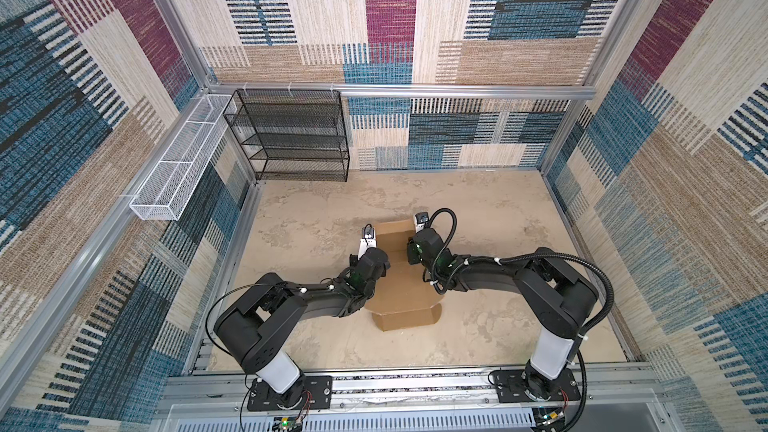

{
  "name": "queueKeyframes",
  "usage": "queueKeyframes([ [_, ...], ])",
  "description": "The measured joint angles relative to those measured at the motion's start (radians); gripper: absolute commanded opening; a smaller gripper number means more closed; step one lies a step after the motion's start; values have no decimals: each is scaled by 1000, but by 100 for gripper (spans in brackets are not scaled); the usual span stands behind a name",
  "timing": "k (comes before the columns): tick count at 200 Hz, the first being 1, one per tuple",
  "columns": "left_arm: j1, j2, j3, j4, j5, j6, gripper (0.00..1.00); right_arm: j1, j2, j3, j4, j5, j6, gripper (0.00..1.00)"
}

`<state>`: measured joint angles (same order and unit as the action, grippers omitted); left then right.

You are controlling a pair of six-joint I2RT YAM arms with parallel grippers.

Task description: Fold the paper box

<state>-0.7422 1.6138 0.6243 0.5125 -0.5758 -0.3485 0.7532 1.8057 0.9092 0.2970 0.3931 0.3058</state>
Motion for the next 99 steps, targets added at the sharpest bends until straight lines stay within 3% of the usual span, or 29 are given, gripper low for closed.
queueKeyframes([
  [55, 0, -16, -6, -15, 1, 0, 0, 1, -24, -21, -8, 0, 5, 39],
  [99, 0, -18, -7, -20, 0, 0, 0, 2, -46, -64, -6, 4, 19, 24],
])
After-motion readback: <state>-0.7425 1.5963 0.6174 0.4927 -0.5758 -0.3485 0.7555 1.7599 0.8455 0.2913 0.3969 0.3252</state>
